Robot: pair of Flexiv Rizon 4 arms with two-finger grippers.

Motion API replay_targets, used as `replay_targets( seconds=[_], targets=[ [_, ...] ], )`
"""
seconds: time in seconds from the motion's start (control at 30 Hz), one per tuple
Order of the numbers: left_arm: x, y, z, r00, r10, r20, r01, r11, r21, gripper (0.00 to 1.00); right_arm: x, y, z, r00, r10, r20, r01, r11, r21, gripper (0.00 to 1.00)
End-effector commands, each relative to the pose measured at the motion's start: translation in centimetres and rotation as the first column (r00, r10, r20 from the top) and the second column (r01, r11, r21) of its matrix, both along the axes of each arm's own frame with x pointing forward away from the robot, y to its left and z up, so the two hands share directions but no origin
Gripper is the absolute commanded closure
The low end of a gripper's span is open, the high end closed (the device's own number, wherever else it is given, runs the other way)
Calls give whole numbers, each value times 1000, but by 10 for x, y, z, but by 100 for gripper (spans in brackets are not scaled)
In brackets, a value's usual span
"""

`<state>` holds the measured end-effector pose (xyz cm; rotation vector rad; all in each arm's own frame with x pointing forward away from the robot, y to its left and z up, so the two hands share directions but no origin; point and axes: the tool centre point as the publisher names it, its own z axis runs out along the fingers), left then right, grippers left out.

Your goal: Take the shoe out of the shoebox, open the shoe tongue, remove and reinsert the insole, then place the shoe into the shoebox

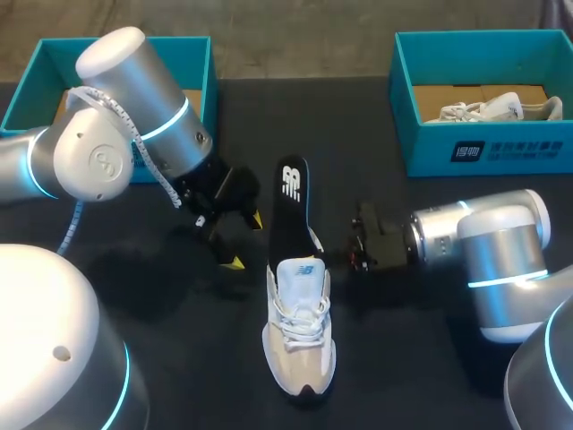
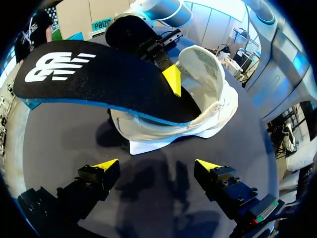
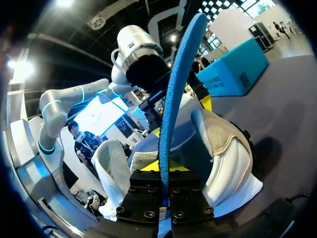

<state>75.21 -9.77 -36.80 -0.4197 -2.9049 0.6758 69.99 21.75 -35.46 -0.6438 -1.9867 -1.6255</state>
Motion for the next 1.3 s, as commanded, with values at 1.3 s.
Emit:
replay_targets(
  seconds=[1.3],
  targets=[
    [0,0,0,1000,0,1,0,1000,2,0,3,5,7,999,-10,37,9,1000,23,80]
  ],
)
